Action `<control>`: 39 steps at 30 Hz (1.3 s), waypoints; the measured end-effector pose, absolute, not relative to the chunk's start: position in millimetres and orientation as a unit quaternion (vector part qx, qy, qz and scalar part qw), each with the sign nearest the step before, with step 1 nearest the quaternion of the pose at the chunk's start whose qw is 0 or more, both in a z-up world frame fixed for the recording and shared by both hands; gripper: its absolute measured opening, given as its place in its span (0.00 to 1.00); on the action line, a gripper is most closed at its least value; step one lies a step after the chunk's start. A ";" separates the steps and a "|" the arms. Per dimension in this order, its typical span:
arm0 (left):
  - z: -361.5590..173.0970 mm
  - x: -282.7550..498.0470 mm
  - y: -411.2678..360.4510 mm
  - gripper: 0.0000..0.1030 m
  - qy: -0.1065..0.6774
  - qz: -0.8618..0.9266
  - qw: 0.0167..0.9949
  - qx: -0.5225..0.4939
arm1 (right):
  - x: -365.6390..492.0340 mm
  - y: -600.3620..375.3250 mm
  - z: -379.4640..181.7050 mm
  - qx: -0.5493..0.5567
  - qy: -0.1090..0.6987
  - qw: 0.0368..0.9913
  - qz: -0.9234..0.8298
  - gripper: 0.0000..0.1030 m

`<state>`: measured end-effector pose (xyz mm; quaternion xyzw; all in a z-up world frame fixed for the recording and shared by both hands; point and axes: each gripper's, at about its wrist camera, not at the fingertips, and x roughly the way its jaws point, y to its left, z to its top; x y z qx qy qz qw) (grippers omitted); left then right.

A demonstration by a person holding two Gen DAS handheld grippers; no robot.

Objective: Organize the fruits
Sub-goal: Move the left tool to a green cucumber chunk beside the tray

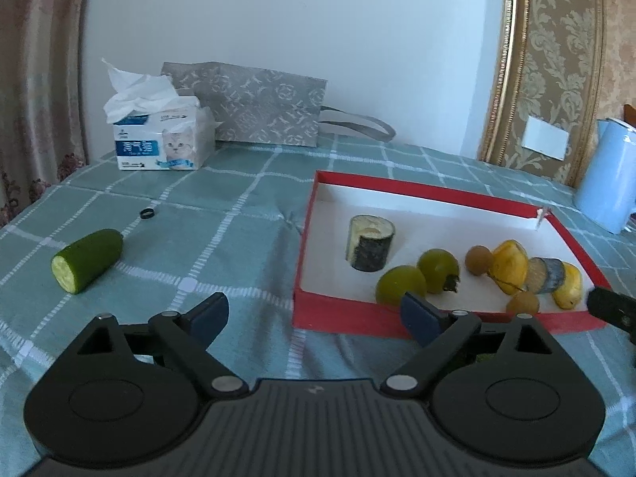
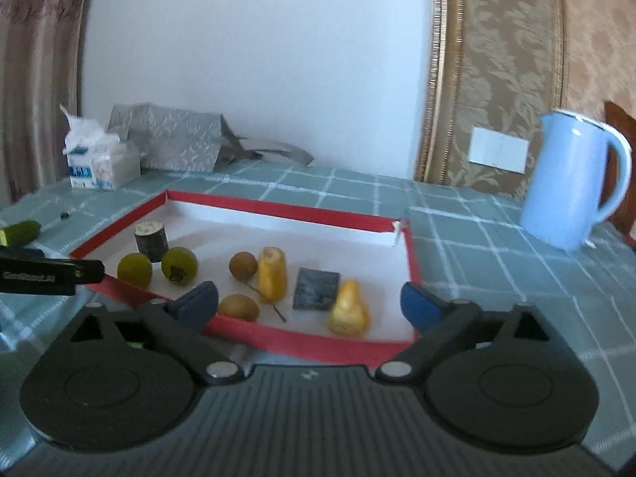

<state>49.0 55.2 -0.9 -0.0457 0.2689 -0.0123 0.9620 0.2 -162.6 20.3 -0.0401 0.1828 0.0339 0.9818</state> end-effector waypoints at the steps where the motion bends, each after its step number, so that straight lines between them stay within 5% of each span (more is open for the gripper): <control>1: -0.2 47.2 54.3 0.91 0.265 -0.017 0.963 -0.045 | -5.5 -167.8 17.6 -0.032 0.180 0.982 0.034 1.00; 12: 0.1 20.4 24.1 0.91 0.236 -0.080 0.968 0.003 | 2.0 -185.2 -21.0 -0.022 0.308 0.951 0.014 1.00; 39: -9.7 21.6 -19.3 0.94 0.270 -0.061 0.960 0.036 | 0.5 -184.6 -22.8 -0.018 0.304 0.952 0.011 1.00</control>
